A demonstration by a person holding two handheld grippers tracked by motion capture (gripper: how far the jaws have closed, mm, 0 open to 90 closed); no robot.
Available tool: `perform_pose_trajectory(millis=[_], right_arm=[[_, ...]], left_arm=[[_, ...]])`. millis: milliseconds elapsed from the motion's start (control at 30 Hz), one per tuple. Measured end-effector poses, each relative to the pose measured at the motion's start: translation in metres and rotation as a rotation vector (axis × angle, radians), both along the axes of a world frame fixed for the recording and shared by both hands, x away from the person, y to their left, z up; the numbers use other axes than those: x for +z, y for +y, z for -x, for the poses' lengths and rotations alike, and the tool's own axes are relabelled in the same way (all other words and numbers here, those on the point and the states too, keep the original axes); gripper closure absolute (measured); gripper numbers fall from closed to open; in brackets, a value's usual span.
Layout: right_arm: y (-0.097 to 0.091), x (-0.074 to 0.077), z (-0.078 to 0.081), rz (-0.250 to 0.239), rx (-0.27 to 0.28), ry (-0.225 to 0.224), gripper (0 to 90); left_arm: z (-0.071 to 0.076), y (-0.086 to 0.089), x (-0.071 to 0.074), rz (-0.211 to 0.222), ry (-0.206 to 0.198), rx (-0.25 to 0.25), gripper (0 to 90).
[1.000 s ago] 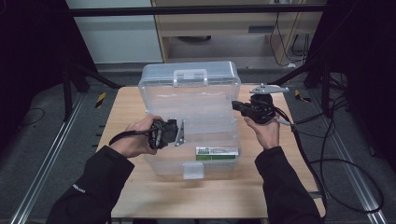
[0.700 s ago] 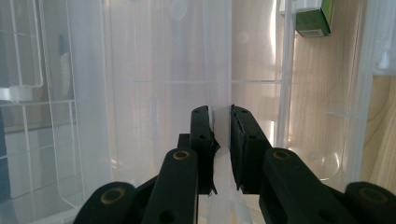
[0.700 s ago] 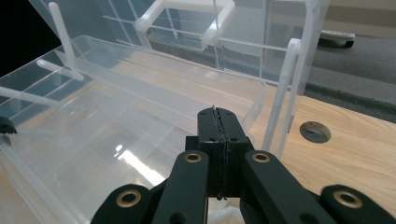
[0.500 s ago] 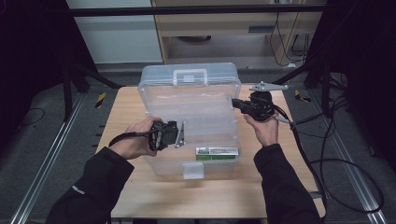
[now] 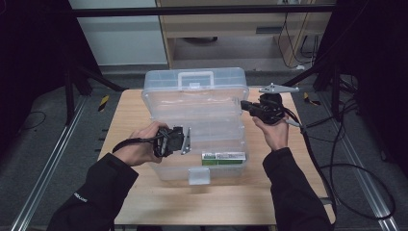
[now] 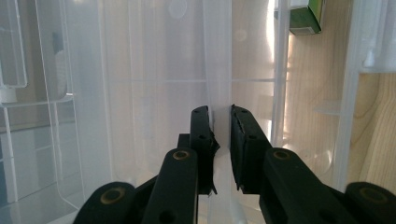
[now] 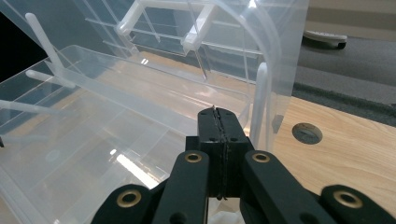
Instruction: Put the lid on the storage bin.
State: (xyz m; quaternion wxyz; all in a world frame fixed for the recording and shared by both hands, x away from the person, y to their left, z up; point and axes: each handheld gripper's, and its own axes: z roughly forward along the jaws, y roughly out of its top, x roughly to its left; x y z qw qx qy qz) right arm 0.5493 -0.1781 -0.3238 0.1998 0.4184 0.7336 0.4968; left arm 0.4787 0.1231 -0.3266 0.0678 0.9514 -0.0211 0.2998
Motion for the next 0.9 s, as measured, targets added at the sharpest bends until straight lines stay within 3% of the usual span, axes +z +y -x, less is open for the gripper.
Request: perform_pose_trajectory(millis=[267, 900], right_arm=[[-0.0023, 0.0016, 0.0001, 0.001, -0.004, -0.001, 90.0], [-0.0049, 0.0002, 0.0052, -0.003, 0.006, -0.007, 90.0]], left_arm=[[0.0006, -0.0016, -0.0002, -0.016, -0.006, -0.009, 79.4], [0.0057, -0.0012, -0.0049, -0.01, 0.008, -0.005, 78.9]])
